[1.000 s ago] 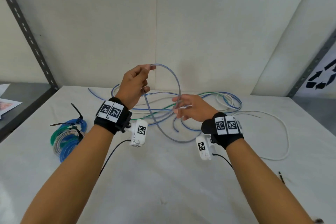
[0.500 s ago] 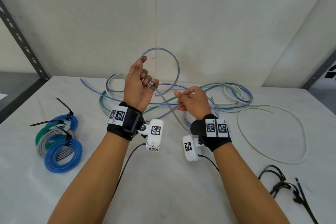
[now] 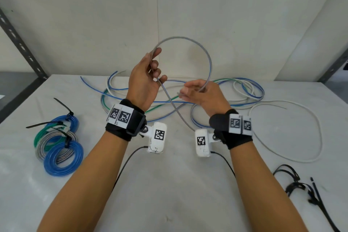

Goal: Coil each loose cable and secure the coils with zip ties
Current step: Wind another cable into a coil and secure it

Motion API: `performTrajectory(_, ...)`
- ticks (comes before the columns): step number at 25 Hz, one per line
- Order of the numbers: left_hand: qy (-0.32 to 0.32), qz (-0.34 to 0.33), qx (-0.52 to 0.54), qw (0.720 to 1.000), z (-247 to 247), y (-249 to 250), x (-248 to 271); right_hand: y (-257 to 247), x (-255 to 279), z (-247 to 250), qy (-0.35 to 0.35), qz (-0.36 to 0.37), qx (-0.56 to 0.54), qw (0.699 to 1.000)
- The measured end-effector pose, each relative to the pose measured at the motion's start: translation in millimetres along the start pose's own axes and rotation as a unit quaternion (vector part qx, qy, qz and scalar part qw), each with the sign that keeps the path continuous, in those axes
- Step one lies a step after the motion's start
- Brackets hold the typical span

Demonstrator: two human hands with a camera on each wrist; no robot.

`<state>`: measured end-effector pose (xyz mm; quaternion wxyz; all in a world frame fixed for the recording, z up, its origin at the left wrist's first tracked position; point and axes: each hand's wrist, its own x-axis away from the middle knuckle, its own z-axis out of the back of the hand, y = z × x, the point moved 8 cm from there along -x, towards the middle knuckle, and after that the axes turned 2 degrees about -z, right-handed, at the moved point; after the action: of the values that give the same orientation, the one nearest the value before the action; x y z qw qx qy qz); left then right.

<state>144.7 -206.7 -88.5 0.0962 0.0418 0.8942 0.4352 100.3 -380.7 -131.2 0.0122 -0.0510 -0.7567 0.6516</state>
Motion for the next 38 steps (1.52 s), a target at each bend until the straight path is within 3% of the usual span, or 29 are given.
performTrajectory(2,-0.011,-0.014,-0.047,0.999,0,2,-1,-17,5,1,-0.024,0.0,-0.053,0.998)
performTrajectory(4,-0.062,-0.05,-0.149,0.986,-6,4,4,-36,10,2,-0.008,0.027,-0.085,0.996)
performTrajectory(8,-0.179,-0.063,-0.343,0.92,-15,-4,23,-57,16,8,0.09,0.09,-0.132,0.983)
performTrajectory(12,-0.146,-0.027,-0.309,0.939,-6,-9,27,-44,11,12,0.198,0.099,-0.269,0.937)
performTrajectory(15,-0.141,-0.036,-0.316,0.937,-8,-20,28,-28,7,0,0.22,0.09,-0.349,0.906)
performTrajectory(19,-0.202,-0.027,-0.38,0.902,-15,-27,31,-27,7,-6,0.194,0.092,-0.181,0.96)
performTrajectory(22,-0.215,0.004,-0.419,0.882,-14,-33,33,-20,9,-5,0.178,0.071,-0.088,0.978)
performTrajectory(28,-0.213,0.078,-0.431,0.873,-17,-47,43,-27,15,-28,0.076,0.075,-0.02,0.994)
performTrajectory(32,-0.21,0.107,-0.47,0.851,-12,-46,45,-37,14,-30,0.053,0.108,0.073,0.99)
performTrajectory(36,-0.2,0.11,-0.524,0.82,-7,-44,42,-40,17,-26,0.028,0.092,0.05,0.994)
performTrajectory(38,-0.195,0.101,-0.529,0.82,-8,-44,42,-38,21,-30,0.014,0.086,0.042,0.995)
